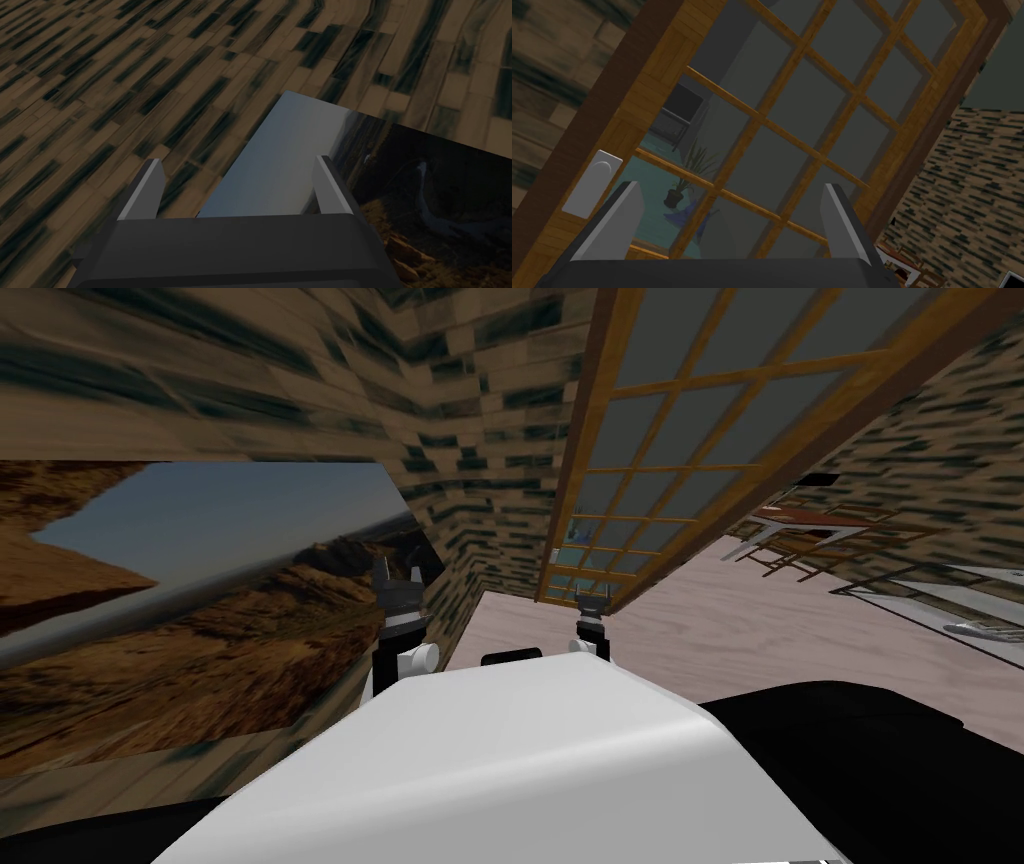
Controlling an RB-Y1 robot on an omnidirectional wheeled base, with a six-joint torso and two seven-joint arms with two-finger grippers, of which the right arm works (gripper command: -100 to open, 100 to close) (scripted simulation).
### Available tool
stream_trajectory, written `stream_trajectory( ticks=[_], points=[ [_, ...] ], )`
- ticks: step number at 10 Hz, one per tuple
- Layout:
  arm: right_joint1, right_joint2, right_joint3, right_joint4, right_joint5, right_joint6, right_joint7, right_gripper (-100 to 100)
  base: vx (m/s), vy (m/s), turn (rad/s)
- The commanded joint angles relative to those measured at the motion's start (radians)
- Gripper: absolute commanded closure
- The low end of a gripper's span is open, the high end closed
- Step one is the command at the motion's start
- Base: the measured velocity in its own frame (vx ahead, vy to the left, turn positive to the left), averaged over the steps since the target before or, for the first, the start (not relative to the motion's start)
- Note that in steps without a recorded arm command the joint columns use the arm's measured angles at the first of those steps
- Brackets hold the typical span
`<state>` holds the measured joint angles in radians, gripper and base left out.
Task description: Pull the door open
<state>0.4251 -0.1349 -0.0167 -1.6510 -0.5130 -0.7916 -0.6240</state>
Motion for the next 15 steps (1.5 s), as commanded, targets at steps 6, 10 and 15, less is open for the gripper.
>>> stream_trajectory(
  ticks=[6,10,15],
  points=[
    [-0.016,-0.023,0.012,0.135,-0.106,-0.044,-0.112,-100,0.078,-0.027,0.149],
    [-0.029,-0.039,0.02,0.228,-0.18,-0.073,-0.189,-100,0.086,-0.043,0.177],
    [-0.044,-0.057,0.029,0.339,-0.267,-0.107,-0.28,-100,0.088,-0.043,0.165]
  ],
)
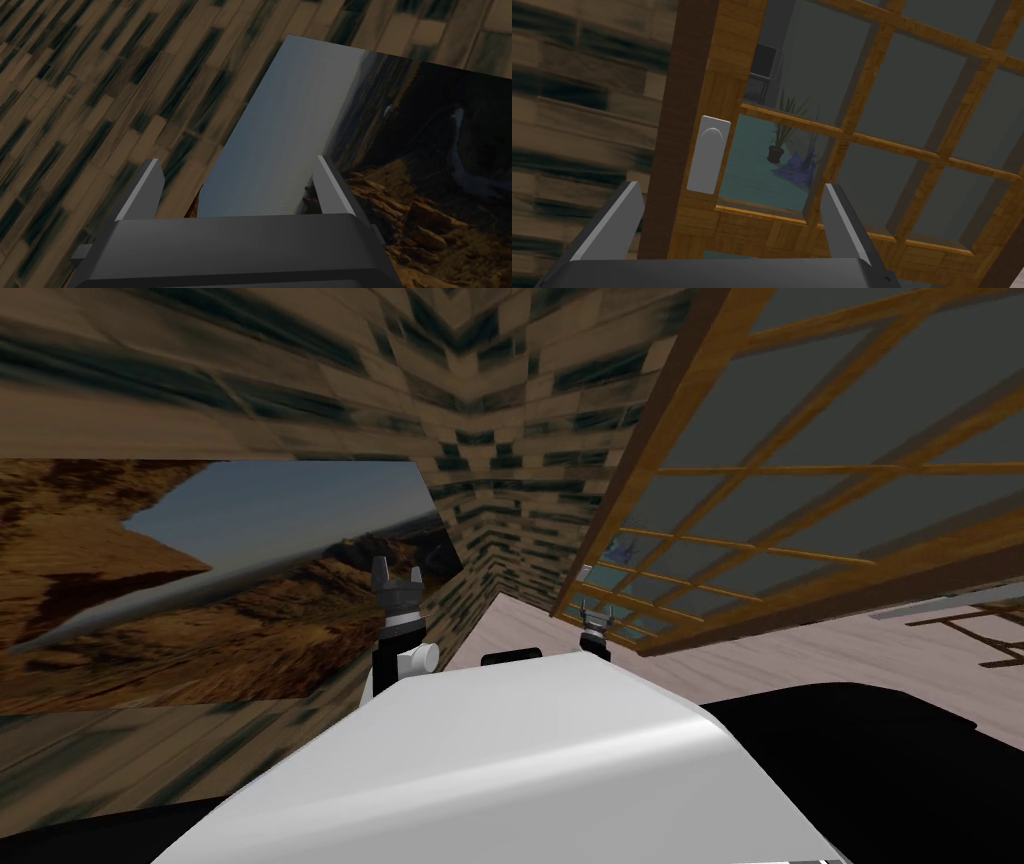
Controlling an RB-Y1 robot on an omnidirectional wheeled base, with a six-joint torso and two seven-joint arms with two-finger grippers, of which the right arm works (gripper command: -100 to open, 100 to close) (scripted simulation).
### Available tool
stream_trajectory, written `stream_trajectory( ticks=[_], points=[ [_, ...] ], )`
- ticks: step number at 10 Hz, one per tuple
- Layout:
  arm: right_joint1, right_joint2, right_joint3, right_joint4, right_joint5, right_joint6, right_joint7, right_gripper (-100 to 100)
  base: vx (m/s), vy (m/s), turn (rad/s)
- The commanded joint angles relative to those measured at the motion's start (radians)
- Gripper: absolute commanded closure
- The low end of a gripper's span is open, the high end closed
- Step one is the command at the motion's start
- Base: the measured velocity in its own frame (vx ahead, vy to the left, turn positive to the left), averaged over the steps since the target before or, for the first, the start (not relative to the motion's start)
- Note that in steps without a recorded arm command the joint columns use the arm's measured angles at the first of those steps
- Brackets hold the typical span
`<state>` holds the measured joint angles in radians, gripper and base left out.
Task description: Pull the door open
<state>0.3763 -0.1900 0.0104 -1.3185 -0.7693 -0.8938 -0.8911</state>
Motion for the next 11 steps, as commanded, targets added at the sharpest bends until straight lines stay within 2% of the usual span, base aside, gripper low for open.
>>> stream_trajectory(
  ticks=[1,4,11],
  points=[
    [0.002,-0.005,0.004,0.029,-0.028,-0.012,-0.03,-100,0.097,-0.06,0.148],
    [-0.009,-0.018,0.01,0.108,-0.091,-0.036,-0.095,-100,0.102,-0.071,0.201],
    [-0.025,-0.035,0.019,0.225,-0.183,-0.072,-0.19,-100,0.075,-0.061,0.124]
  ],
)
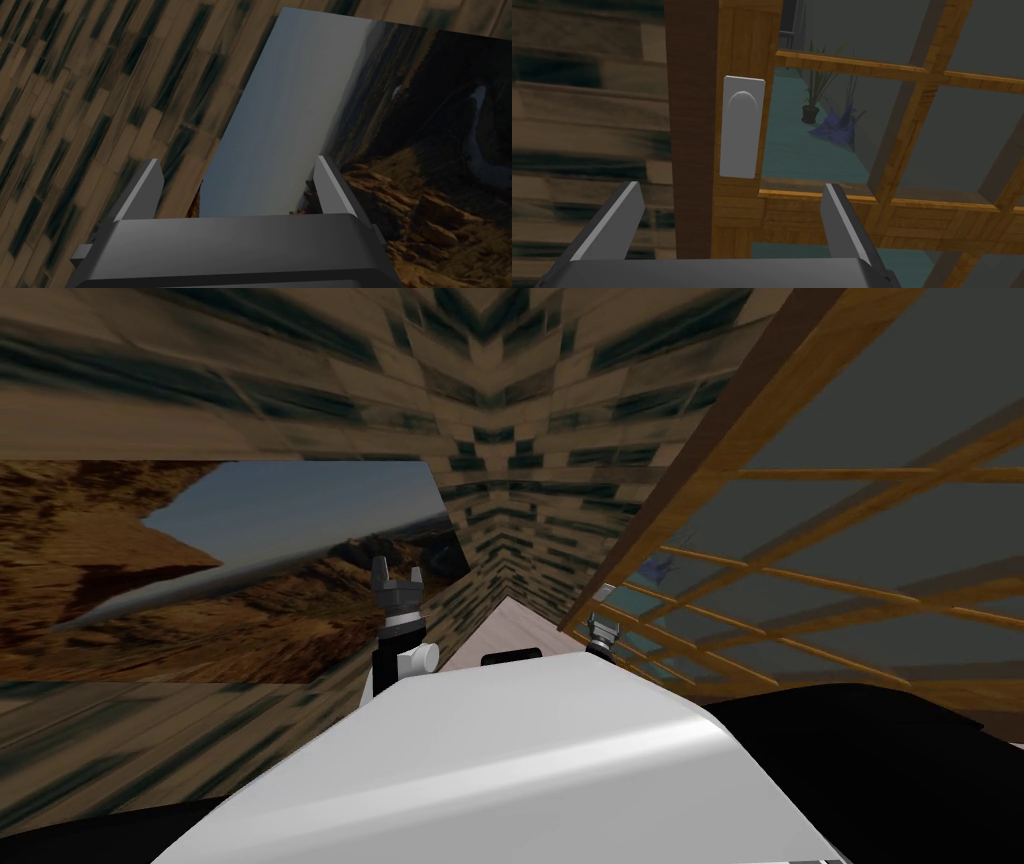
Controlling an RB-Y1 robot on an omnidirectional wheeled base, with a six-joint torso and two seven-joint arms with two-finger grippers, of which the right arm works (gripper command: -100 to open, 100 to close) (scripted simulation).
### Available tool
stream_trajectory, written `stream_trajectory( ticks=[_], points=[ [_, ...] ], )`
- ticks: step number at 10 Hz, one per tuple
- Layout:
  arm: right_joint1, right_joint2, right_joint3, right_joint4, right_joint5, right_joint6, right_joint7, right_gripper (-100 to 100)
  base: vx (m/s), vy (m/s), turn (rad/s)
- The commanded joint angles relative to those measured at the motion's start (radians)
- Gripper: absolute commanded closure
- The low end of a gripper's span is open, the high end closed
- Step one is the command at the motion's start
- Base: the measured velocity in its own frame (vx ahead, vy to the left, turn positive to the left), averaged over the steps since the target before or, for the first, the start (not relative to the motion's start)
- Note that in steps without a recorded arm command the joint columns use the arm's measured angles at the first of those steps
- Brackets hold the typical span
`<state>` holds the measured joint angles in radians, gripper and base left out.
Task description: Pull the door open
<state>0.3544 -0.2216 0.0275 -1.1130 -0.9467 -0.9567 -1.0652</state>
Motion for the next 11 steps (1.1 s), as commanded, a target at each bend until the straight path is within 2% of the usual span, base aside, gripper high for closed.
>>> stream_trajectory(
  ticks=[1,6,7,8,10,11],
  points=[
    [-0.005,-0.006,0.003,0.033,-0.016,-0.013,-0.027,-100,0.066,-0.065,0.112],
    [-0.018,-0.02,0.011,0.129,-0.092,-0.043,-0.106,-100,0.077,-0.084,0.138],
    [-0.025,-0.018,0.009,0.125,-0.082,-0.038,-0.094,-100,0.03,-0.041,0.038],
    [-0.024,-0.036,0.016,0.149,-0.078,-0.045,-0.13,-100,0.124,-0.031,-0.087],
    [-0.023,-0.051,0.021,0.166,-0.073,-0.049,-0.157,-100,0.152,-0.013,-0.036],
    [-0.021,-0.068,0.027,0.186,-0.067,-0.053,-0.189,-100,0.163,-0.009,-0.077]
  ],
)
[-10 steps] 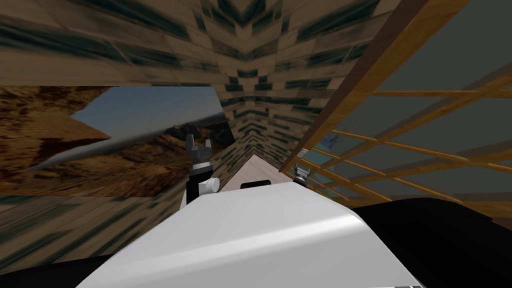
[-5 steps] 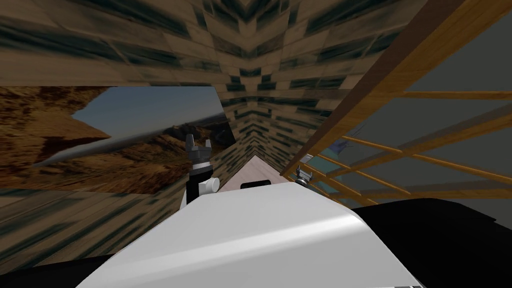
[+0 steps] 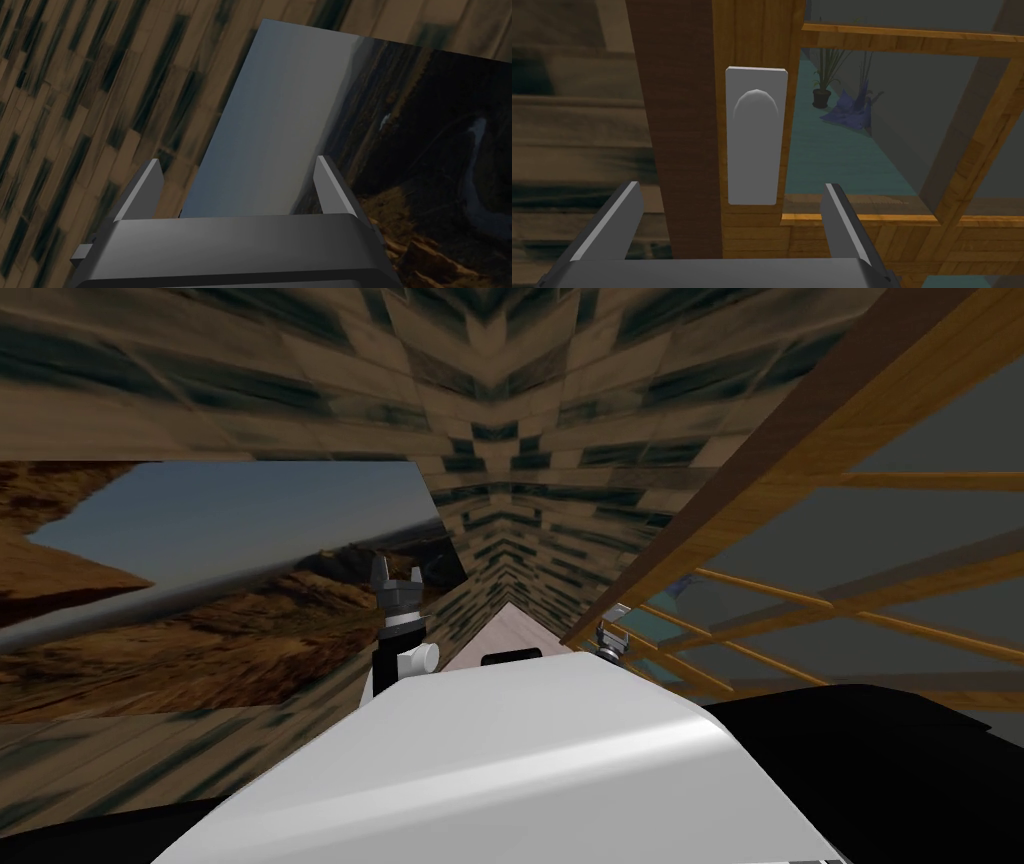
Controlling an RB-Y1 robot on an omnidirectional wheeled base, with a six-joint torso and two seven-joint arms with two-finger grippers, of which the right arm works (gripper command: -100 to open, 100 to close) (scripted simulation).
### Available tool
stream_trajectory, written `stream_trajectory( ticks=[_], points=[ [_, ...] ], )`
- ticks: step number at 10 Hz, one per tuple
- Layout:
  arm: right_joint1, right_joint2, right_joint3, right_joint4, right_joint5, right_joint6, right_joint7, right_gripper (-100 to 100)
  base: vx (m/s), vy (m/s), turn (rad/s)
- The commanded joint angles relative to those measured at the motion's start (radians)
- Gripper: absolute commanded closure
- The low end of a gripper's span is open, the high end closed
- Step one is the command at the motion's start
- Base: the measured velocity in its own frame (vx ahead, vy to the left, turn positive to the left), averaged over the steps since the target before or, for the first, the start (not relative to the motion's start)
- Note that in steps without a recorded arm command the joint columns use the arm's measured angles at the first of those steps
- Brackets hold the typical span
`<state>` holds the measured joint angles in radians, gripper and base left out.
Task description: Pull the door open
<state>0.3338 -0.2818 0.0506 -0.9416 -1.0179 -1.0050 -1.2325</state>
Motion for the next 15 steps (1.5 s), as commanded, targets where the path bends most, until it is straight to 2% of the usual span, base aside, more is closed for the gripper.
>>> stream_trajectory(
  ticks=[1,6,7,10,11,12,15],
  points=[
    [0.001,-0.018,0.008,0.026,0.008,-0.008,-0.039,-100,0.155,-0.022,-0.069],
    [0.006,-0.068,0.025,0.082,0.025,-0.021,-0.129,-100,0.103,-0.029,-0.049],
    [0.008,-0.086,0.032,0.103,0.031,-0.026,-0.162,-100,0.134,-0.049,-0.063],
    [0.012,-0.118,0.043,0.14,0.042,-0.034,-0.219,-100,0.156,-0.084,-0.051],
    [0.013,-0.11,0.041,0.13,0.039,-0.032,-0.204,-100,0.058,-0.02,-0.039],
    [0.013,-0.11,0.041,0.13,0.039,-0.032,-0.204,100,-0.025,0.027,0.036],
    [0.013,-0.11,0.041,0.13,0.039,-0.032,-0.204,100,-0.014,0.003,0.002]
  ],
)
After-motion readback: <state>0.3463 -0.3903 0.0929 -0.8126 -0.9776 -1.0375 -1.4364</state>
